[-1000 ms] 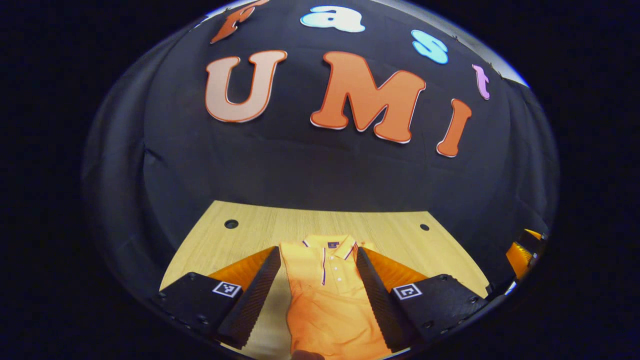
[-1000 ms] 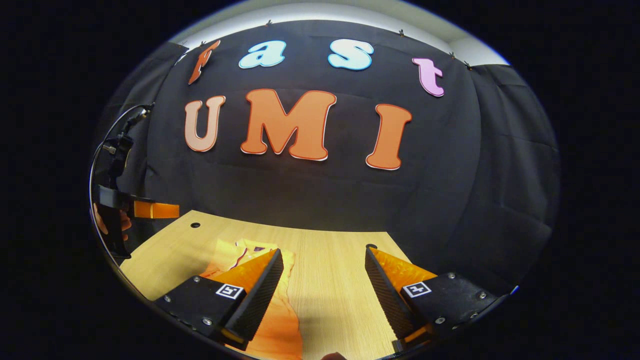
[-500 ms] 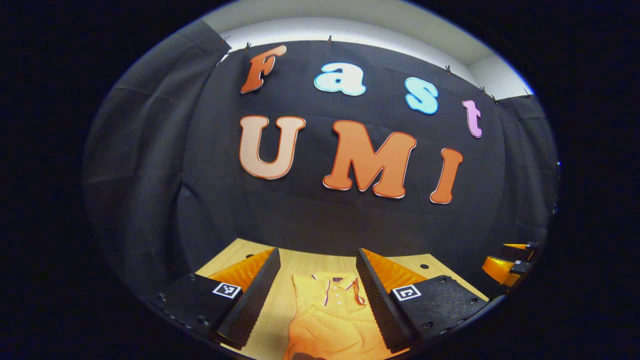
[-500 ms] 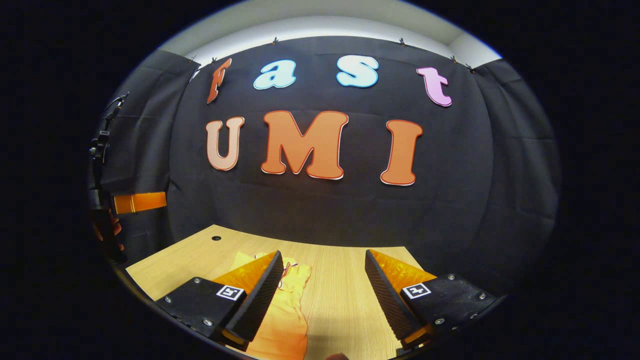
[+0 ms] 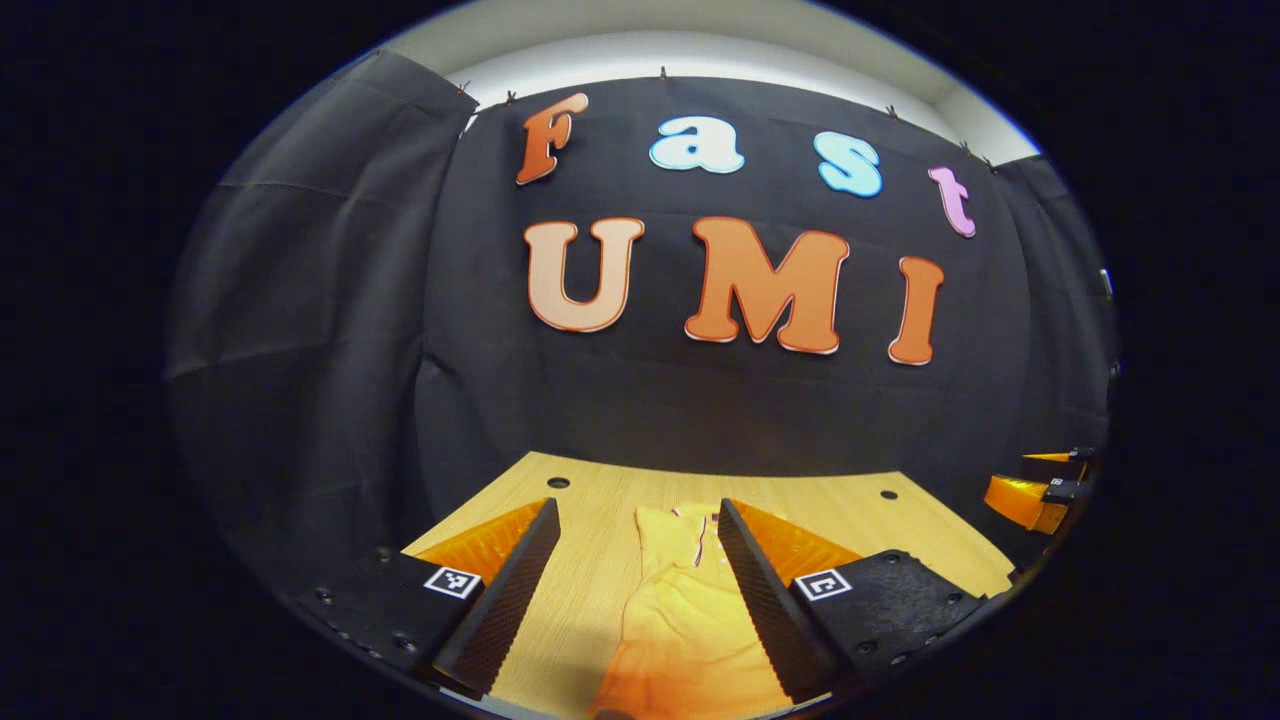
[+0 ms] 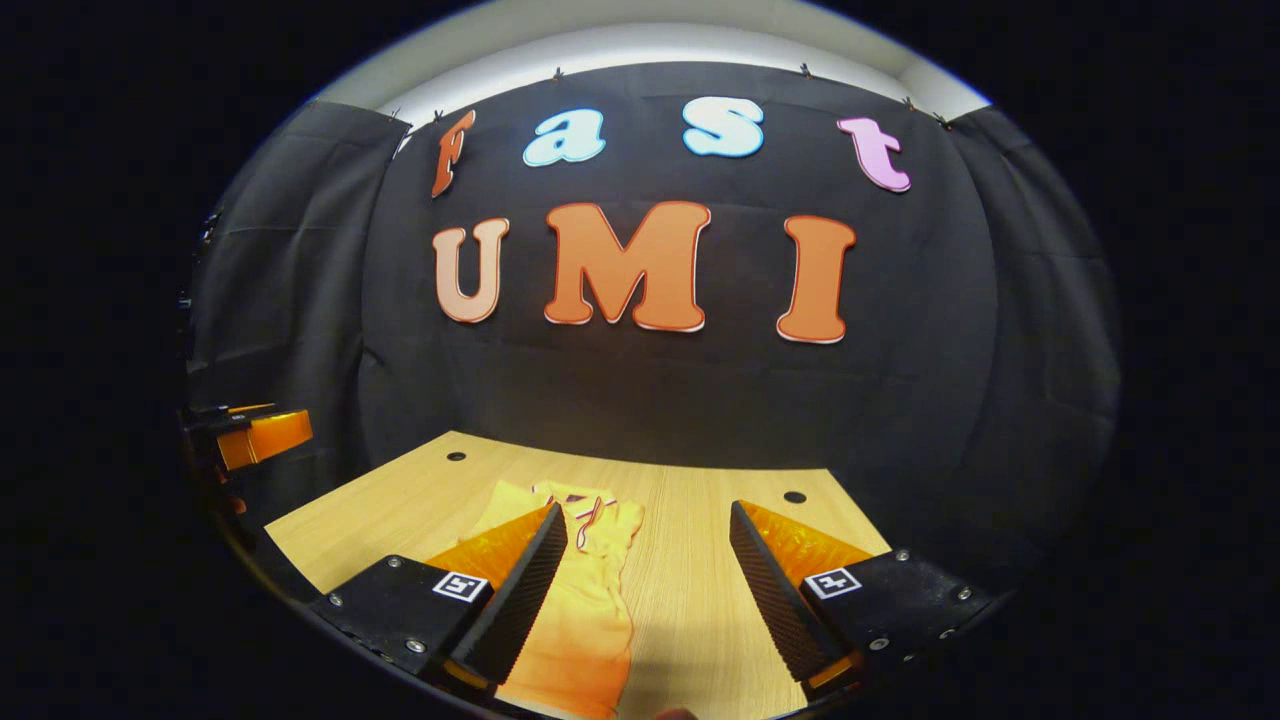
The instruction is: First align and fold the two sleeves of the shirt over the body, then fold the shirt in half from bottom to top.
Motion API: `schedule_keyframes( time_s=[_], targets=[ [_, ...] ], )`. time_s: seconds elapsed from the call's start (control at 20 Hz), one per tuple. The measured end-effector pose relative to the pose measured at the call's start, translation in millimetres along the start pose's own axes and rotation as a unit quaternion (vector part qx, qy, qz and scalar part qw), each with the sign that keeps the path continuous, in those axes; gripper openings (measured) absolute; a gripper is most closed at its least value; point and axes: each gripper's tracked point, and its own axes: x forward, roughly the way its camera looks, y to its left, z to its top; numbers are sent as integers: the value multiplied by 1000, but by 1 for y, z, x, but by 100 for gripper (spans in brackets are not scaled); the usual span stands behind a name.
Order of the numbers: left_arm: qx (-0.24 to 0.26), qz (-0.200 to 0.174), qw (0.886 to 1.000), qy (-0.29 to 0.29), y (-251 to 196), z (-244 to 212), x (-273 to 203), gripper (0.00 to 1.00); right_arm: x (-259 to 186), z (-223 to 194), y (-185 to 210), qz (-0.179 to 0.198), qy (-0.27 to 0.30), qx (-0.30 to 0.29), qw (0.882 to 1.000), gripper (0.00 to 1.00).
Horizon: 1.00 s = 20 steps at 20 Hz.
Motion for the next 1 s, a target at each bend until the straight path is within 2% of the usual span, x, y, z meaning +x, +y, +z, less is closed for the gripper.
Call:
schedule_keyframes(
  time_s=[0.25, 0.45, 0.6, 0.7, 0.8, 1.0],
  targets=[
    [23, -24, 997, 76, -11, -51, -5, 98, 0, -48, 5, 11, 69, -7, 998, 99],
    [30, -42, 988, 146, -20, -98, -5, 98, -2, -90, 11, 22, 127, 3, 992, 99],
    [34, -39, 979, 199, -17, -133, -6, 98, -2, -128, 18, 34, 184, 5, 982, 99],
    [14, -26, 971, 236, -12, -153, -3, 99, -12, -154, 18, 37, 227, -3, 973, 99],
    [-3, -21, 963, 268, -8, -169, -5, 98, -19, -168, 24, 49, 249, -5, 967, 100],
    [13, -17, 949, 315, -4, -205, -15, 98, -18, -193, 35, 63, 286, 4, 956, 100]
  ],
)
